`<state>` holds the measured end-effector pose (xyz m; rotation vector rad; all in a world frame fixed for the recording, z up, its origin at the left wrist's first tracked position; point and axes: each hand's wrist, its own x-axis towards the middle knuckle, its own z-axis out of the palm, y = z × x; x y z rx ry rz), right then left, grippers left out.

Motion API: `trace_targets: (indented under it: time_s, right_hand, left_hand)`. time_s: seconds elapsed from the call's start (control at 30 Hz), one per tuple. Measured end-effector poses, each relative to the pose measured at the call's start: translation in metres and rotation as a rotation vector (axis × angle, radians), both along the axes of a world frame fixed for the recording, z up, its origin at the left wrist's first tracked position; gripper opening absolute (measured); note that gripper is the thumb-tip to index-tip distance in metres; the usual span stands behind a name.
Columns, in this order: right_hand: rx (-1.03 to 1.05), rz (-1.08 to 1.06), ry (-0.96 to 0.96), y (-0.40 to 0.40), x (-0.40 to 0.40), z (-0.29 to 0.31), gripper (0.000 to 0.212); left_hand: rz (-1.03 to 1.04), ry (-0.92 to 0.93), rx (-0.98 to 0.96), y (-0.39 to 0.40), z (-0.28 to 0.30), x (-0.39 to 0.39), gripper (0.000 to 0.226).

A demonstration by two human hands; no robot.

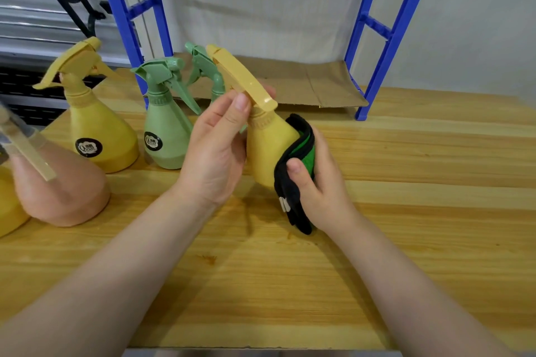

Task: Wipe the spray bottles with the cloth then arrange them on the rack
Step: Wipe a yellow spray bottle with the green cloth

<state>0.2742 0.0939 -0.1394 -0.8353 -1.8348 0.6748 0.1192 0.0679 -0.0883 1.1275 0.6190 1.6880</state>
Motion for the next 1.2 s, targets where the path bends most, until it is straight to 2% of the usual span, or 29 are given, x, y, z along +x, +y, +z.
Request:
trace_targets:
  time_s: [0.1,0.2,0.3,0.4,0.53,0.7,0.77,0.9,1.07,1.2]
  right_hand:
    - [0.143,0.034,-0.005,-0.003,-0.001,0.006,0.068]
    - [0.192,0.042,-0.026,-0.005,-0.001,0.010,0.062]
    - [0.165,0.055,-0.013,-0.006,0.000,0.011,0.054]
    - [0.126,0.043,-0.005,-0.007,-0.001,0.012,0.044]
    - [0.023,0.053,0.019,-0.008,-0.003,0.011,0.048]
    - [0.037,-0.045,0.053,-0.010,-0.004,0.016,0.038]
    - [0.063,-0.150,0.046,-0.009,-0.002,0.016,0.040]
    - [0.213,-0.319,-0.092,-0.009,-0.005,0.013,0.045]
    - [0.231,-0.202,-0.143,-0.009,-0.010,0.014,0.056]
    - [0.227,-0.173,-0.181,-0.007,-0.010,0.014,0.066]
  left_hand:
    - [-0.039,0.078,-0.021,-0.003,-0.001,0.004,0.025]
    - [-0.108,0.185,0.008,-0.006,-0.003,0.010,0.025]
    - [-0.169,0.280,0.050,-0.008,-0.003,0.012,0.027]
    - [-0.202,0.292,0.059,-0.008,-0.003,0.012,0.027]
    - [-0.161,0.310,0.021,-0.004,-0.006,0.010,0.029]
    - [-0.127,0.316,0.030,-0.004,-0.007,0.009,0.034]
    - [-0.090,0.325,0.008,-0.002,-0.009,0.010,0.037]
    - [-0.028,0.321,0.006,-0.005,-0.011,0.023,0.037]
    - [0.038,0.162,0.011,-0.006,-0.011,0.023,0.027]
    - [0.046,0.110,0.013,-0.003,-0.010,0.015,0.023]
